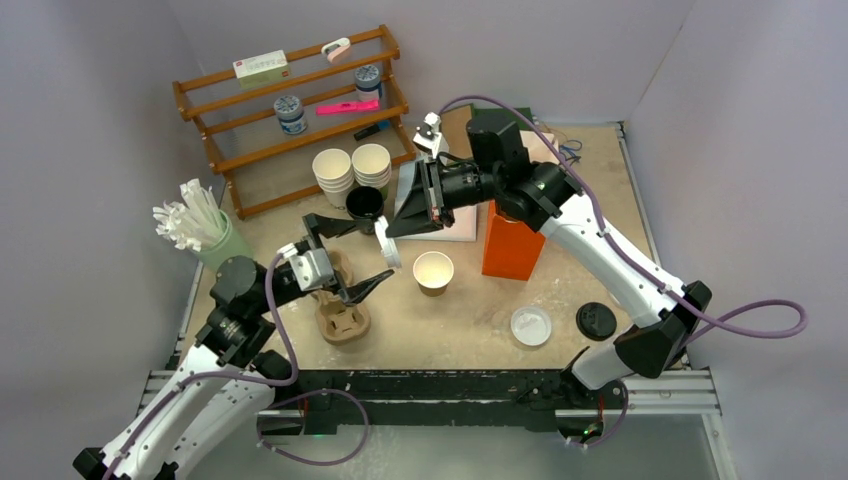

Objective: Pack the takeout coffee
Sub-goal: Close the cup lid on the coffee cup.

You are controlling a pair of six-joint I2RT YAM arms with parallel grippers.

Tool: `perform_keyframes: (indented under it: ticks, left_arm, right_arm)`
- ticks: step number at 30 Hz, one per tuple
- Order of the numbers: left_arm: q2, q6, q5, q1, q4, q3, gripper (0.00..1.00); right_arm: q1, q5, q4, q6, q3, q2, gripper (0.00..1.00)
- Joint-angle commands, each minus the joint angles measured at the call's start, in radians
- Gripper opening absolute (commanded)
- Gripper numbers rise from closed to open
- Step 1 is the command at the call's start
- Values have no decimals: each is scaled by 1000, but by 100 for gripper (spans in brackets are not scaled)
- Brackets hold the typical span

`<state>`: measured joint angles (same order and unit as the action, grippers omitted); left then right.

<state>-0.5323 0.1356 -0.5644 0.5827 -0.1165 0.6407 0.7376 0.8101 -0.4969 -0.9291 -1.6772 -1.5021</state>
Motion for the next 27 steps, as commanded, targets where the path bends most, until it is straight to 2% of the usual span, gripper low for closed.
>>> perform_keyframes:
  ticks: [1, 27]
  left_arm:
    - [-20, 71, -6, -3, -14, 45, 93]
    - [-65, 130, -15, -4, -67, 73, 96]
  right_arm:
    - [-10, 87, 49, -29, -9, 20, 0]
    - [-11, 116, 98, -79, 34, 16, 0]
